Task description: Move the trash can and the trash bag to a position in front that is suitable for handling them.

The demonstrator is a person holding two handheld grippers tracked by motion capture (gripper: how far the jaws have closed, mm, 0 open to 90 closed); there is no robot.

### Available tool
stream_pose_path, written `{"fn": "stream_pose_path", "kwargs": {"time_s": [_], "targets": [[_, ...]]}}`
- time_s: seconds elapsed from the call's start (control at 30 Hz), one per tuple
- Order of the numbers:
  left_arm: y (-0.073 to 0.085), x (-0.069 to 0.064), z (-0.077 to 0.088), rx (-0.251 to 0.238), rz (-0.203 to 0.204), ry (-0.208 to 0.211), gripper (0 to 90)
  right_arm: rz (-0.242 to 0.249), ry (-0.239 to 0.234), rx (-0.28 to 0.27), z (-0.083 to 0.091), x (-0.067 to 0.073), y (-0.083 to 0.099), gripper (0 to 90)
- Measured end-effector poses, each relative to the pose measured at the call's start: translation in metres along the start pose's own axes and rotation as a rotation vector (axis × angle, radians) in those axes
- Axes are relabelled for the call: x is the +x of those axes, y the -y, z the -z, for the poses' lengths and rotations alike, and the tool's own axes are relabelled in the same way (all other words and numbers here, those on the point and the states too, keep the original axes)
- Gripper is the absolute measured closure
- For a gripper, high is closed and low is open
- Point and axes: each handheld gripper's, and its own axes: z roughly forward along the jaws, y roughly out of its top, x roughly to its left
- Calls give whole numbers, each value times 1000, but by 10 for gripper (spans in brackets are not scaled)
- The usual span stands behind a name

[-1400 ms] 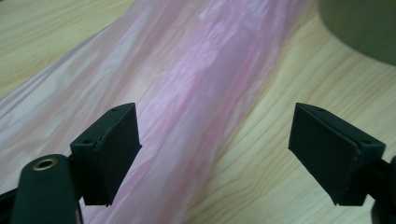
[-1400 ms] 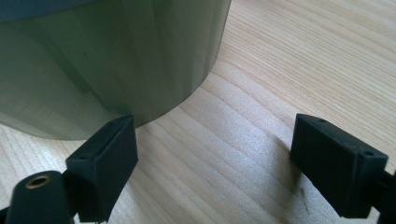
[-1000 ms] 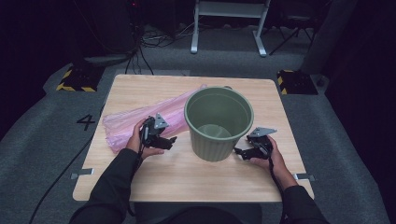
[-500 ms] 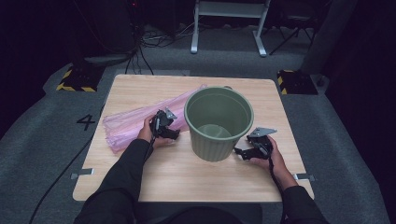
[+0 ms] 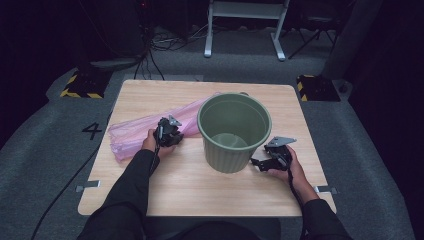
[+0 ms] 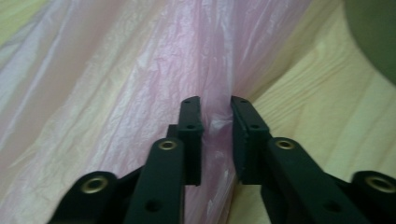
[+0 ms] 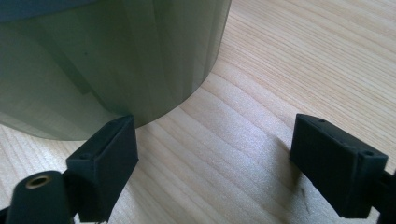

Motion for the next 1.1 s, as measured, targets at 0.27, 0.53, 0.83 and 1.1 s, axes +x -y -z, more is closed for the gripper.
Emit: {"fn": "stream_pose_path", "kwargs": {"time_s": [0.27,0.53,0.83,1.1], "targets": [[6,8,6,-31,23,-46,872,0,-1,1,0,0,0,151],[7,12,14,-61,24,-69,884,0,-1,2,0,0,0,151],[17,5,21,-11,-27,-59,873,1,-2,2,0,0,0,151],[12,-16,12,5,-88,-19,855,2,-4,4,0,0,-1,151]]}}
